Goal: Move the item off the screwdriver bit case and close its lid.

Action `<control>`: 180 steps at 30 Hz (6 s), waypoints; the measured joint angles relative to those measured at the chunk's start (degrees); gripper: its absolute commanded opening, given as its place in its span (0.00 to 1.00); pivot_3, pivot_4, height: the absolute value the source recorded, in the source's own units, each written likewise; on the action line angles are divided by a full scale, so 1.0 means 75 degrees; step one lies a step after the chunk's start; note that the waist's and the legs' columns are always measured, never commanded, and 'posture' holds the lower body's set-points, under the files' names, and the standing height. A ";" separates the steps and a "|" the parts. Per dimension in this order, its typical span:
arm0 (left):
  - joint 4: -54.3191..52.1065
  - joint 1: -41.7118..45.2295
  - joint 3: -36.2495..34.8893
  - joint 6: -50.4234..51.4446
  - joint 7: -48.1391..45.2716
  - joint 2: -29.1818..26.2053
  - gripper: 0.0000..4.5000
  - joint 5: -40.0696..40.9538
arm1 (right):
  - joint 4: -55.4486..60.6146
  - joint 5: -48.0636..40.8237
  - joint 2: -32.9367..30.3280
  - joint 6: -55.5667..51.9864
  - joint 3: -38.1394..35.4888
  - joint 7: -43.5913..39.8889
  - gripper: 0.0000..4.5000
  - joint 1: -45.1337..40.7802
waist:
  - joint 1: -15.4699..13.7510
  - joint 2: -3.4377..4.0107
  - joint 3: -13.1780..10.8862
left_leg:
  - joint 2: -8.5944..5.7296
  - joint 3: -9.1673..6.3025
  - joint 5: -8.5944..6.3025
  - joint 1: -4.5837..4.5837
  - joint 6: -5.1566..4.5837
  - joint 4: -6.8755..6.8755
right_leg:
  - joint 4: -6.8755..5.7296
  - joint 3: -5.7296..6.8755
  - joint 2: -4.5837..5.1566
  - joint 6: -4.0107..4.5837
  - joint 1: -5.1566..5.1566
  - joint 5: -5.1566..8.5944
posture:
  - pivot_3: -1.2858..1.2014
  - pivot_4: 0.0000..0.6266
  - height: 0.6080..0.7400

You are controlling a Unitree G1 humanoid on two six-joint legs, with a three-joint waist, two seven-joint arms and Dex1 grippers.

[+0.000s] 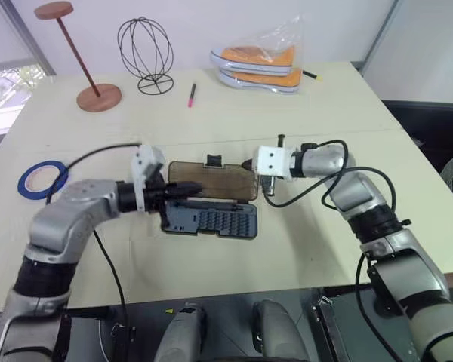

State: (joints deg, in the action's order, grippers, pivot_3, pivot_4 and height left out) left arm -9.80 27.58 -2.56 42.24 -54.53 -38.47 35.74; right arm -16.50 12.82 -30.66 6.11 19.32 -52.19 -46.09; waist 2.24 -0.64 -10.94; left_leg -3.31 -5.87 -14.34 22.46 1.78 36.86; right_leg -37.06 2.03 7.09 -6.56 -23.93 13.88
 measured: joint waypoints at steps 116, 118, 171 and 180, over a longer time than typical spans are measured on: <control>0.0657 -0.0274 -0.0475 -0.0534 -0.1592 -0.1428 0.00 -0.0256 | 0.5365 -0.5076 -0.1415 -0.7827 -0.2019 -0.1123 0.77 0.1139 | -0.0223 -0.0031 -0.0019 | 0.0024 0.0104 -0.0014 0.0048 -0.0021 0.0020 | 0.0017 -0.0043 -0.0008 0.0007 -0.0054 -0.0013 | 0.52 0.24 1.00; 0.1254 0.0280 -0.0135 -0.0722 -0.1701 -0.1248 0.00 -0.0473 | 0.5644 -0.5647 -0.1454 -0.8316 -0.2096 -0.1201 0.77 0.1134 | -0.0206 -0.0032 -0.0018 | 0.0022 0.0109 -0.0016 0.0047 -0.0025 0.0020 | 0.0017 -0.0046 -0.0008 0.0007 -0.0054 -0.0013 | 0.52 0.24 1.00; 0.8939 0.4478 0.2176 -0.5530 -0.4430 0.2167 0.00 -0.4345 | 0.5779 -1.6617 0.0736 -0.7425 0.0153 1.3738 0.01 0.4302 | -0.0174 -0.0044 -0.0018 | 0.0022 0.0110 -0.0020 0.0093 -0.0041 0.0056 | 0.0005 -0.0045 -0.0015 -0.0016 -0.0085 -0.0038 | 0.52 0.24 1.00; 0.7961 0.3653 0.2293 -0.5374 -0.4855 0.2089 0.00 -0.4368 | 0.5782 -1.6617 0.1350 -0.7173 0.0333 1.4351 0.01 0.4527 | -0.0161 -0.0043 -0.0018 | 0.0025 0.0109 -0.0020 0.0091 -0.0042 0.0054 | 0.0005 -0.0047 -0.0018 -0.0016 -0.0085 -0.0039 | 0.52 0.24 1.00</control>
State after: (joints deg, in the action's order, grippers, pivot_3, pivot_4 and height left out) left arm 49.90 54.98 14.64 1.94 -90.95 -22.80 2.98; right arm 26.86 -111.81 -20.54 -47.69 21.81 55.44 -12.14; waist 1.04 -0.96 -11.07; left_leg -3.12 -5.05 -14.49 23.14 1.46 37.27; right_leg -37.03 1.68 6.95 -6.67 -24.57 13.59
